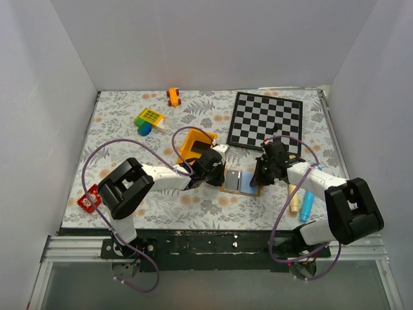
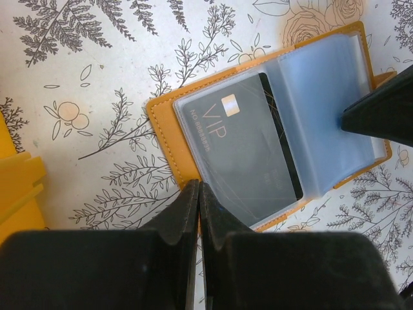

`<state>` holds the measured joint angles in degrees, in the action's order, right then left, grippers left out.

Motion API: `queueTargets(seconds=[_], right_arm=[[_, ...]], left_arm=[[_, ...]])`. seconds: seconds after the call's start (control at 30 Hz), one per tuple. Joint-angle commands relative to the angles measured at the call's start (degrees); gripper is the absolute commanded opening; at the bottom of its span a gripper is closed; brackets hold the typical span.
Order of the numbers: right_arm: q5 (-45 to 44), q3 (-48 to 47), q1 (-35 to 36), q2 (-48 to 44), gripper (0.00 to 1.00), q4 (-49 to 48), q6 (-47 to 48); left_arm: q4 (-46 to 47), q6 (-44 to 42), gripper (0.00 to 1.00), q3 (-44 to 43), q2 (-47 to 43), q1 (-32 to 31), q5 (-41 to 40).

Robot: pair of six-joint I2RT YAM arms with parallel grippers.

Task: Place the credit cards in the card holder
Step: Turn over the card slot in the card holder.

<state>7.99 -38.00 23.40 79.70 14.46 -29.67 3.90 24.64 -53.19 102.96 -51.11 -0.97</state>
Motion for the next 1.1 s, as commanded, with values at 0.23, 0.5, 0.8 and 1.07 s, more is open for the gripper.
queueTargets(seconds=[0.23, 0.5, 0.8, 1.07], right_arm=[[1.67, -2.69, 0.33, 3.17, 0.01, -0.04, 1.02], [6.33, -2.78, 0.33, 7.39, 0.01, -4.52, -0.56], [9.94, -2.17, 0.42, 8.72, 0.01, -10.67, -2.41], [12.13, -1.73, 0.42, 8.01, 0.01, -13.93, -2.94]], left_arm=[[1.19, -0.12, 0.00, 0.01, 2.33, 0.05, 0.97], [1.28, -0.12, 0.00, 0.19, 2.51, 0.14, 0.97], [1.20, -0.12, 0.00, 0.02, 2.69, 0.14, 0.97], [1.11, -0.03, 0.00, 0.10, 2.69, 0.05, 0.97]])
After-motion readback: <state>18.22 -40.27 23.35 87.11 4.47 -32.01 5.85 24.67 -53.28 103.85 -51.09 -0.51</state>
